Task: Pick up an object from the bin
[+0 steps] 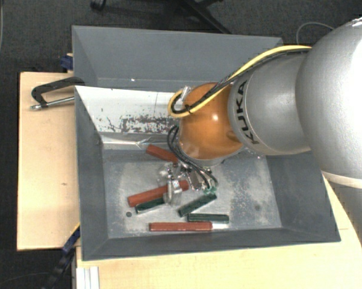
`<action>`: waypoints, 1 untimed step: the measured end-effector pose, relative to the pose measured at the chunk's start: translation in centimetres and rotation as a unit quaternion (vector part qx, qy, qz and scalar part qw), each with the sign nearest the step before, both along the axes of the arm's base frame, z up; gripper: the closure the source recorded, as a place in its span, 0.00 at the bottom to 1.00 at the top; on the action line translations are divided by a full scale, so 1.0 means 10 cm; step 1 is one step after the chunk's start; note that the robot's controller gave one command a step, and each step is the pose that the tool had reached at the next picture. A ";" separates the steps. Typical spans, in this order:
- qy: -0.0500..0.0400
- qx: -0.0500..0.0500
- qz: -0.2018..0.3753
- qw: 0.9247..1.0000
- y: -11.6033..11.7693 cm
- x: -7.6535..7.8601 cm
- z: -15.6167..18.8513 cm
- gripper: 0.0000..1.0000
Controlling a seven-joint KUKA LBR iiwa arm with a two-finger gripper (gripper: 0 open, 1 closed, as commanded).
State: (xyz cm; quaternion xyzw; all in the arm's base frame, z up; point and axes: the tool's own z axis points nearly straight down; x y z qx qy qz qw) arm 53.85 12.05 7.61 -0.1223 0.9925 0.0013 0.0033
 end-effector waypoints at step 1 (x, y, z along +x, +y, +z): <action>0.002 -0.001 0.000 1.000 0.00 -0.01 0.14 1.00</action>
Offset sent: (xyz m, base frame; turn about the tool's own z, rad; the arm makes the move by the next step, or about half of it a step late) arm 0.0002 -0.0002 0.0003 0.0000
